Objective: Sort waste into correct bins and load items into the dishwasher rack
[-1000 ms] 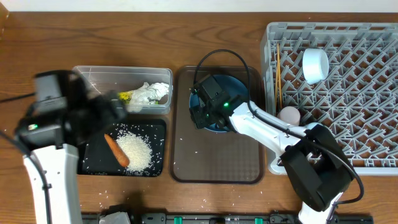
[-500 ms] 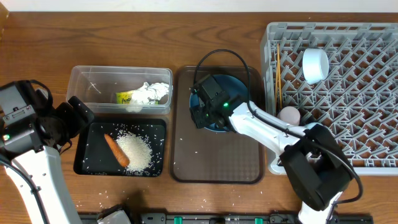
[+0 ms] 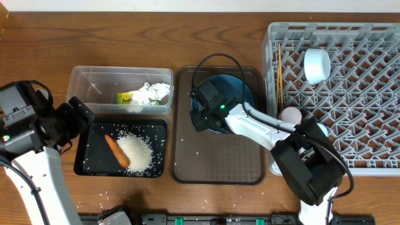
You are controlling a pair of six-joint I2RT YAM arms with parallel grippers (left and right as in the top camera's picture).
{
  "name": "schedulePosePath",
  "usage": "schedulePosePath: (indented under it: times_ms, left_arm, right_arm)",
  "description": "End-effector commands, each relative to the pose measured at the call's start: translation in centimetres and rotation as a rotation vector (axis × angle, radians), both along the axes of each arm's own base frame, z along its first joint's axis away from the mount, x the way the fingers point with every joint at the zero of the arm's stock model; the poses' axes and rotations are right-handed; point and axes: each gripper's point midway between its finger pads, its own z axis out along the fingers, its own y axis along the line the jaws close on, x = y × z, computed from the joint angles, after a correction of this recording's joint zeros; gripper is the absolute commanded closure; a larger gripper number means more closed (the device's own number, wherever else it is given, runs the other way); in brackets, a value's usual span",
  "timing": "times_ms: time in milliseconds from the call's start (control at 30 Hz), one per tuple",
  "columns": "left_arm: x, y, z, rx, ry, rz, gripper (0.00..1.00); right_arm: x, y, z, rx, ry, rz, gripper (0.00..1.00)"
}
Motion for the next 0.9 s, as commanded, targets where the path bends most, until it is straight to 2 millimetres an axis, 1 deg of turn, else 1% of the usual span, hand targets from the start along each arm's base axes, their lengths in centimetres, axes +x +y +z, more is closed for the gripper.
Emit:
schedulePosePath:
  times_ms: [0,33,67,100,267,333,633,700,767,867]
  left_arm:
    - [-0.2,0.4,-0.2,0.014,0.015,0.004,0.04]
    - [-0.2,0.4,-0.2,0.014,0.015,0.004,0.04]
    - [-0.2,0.4,-0.2,0.014,0.015,0.004,0.04]
    - [-0.2,0.4,-0.2,0.014,0.015,0.004,0.04]
    - [-0.2,0.4,-0.2,0.014,0.015,0.004,0.04]
    - [-0.2,0.4,-0.2,0.014,0.015,0.004,0.04]
    - [-0.2,0.4,-0.2,0.014,0.015,0.004,0.04]
    - [-0.2,0.4,-0.2,0.014,0.015,0.004,0.04]
    - [-0.2,0.4,-0.2,0.014,0.015,0.004,0.04]
    - [-0.2,0.4,-0.2,0.014,0.015,0.004,0.04]
  right_arm:
    - [-1.1,0.5,-0.9,0.018,0.050,0.030,0.67]
    - [-1.1,0.6,-0.9,0.022,0.050,0.031,0.73]
    - [-1.1,0.6,-0.8,0.024,0.050,0.030,0.80]
    - [-1.1,0.6,-0.8,0.025,0.051,0.026,0.83]
    - [-1.0,0.8,-0.2,0.049,0.055,0.017,0.92]
    - [-1.0,1.0,0.5,0.074,0.056,0.024,0.99]
    - [-1.1,2.2,4.5,0.204,0.047,0.063,0.99]
    - [-1.1,2.4,5.7,0.241,0.050,0.073,0.99]
    - [-1.1,2.5,7.0,0.286,0.049,0.085,0.99]
    - [-1.3,3.1,9.8,0.387,0.046,0.125,0.99]
